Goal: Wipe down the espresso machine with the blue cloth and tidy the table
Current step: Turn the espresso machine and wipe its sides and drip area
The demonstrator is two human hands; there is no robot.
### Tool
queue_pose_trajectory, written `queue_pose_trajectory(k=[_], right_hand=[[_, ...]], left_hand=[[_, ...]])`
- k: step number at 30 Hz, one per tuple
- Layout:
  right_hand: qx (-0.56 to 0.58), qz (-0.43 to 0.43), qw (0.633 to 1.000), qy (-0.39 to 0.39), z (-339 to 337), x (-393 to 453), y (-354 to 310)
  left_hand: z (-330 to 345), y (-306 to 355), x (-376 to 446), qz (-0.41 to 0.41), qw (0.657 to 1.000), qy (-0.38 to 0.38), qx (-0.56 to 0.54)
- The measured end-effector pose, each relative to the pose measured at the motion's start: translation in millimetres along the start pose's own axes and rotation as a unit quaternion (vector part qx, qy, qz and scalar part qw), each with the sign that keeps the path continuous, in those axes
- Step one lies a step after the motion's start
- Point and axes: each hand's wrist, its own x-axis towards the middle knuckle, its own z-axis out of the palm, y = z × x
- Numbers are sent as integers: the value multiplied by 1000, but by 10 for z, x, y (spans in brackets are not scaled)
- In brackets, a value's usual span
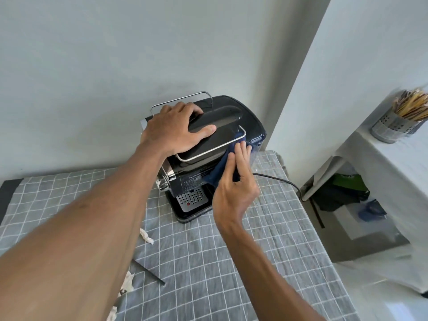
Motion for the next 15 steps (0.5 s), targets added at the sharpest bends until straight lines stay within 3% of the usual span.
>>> queue_pose_trajectory(k=[3, 7, 9, 15], right_hand=[[-4, -36, 999, -19, 147, -349, -77], [-20, -178, 968, -173, 23, -620, 172], [-23, -219, 952, -211, -106, -493, 340], [-61, -208, 971, -99, -194, -5, 556]], left_hand=[[11, -24, 16, -2, 1000, 2, -16], [31, -38, 8, -1, 1000, 11, -23], [37, -32, 7, 0, 1000, 12, -24], [28, -19, 18, -8, 1000, 4, -24]])
